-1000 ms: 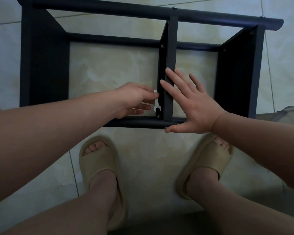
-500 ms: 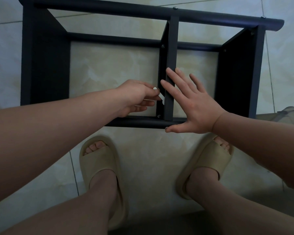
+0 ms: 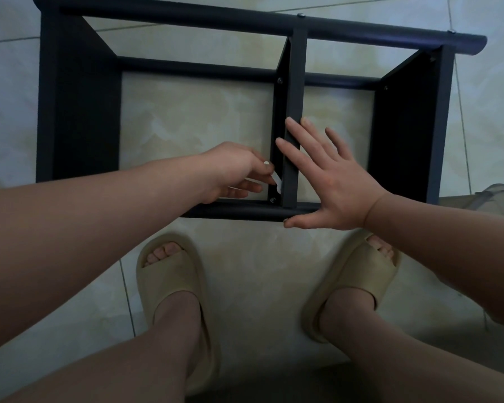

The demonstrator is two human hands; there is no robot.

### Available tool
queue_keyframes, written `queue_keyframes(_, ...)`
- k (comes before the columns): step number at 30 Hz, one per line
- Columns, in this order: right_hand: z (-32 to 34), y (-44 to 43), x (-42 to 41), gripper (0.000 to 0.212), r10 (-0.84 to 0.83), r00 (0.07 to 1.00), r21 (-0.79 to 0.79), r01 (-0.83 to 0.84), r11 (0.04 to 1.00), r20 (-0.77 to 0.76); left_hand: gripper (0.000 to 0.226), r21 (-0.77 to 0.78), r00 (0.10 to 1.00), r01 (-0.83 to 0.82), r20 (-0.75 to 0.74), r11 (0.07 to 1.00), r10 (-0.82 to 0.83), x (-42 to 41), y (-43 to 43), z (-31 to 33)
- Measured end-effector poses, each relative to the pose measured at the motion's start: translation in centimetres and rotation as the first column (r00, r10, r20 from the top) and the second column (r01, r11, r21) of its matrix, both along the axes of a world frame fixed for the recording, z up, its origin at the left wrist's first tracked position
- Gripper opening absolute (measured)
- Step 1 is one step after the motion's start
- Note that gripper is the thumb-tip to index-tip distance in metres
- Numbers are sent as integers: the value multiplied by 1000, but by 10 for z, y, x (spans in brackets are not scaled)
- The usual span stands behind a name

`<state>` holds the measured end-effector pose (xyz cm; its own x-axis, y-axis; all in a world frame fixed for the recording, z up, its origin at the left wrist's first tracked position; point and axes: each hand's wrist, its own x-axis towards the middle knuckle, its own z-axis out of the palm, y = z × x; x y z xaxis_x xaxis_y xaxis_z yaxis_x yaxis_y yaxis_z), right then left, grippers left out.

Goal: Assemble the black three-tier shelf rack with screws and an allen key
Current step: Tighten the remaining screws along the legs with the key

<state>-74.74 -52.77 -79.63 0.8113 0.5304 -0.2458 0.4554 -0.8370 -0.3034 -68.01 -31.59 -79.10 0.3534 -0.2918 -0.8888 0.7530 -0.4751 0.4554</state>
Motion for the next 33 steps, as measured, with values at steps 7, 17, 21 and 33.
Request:
queue_keyframes(7, 0, 0, 0, 118, -3, 1000, 6, 3, 1000, 7, 2, -42, 998, -52, -30, 998, 51, 0, -4, 2)
queue_keyframes(17, 0, 0, 0, 118, -3, 1000, 1, 3, 1000, 4, 7, -51, 995, -55, -87, 997, 50, -5, -8, 1)
queue_keyframes(21, 0, 0, 0, 118, -1, 1000, -5, 1, 1000, 2, 7, -68, 995, -29, -93, 997, 23, -3, -5, 0)
queue_keyframes(33, 1, 0, 0, 118, 1, 1000, -18, -1, 1000, -7, 5, -86, 997, 31, -67, 996, -37, -2, 3, -4)
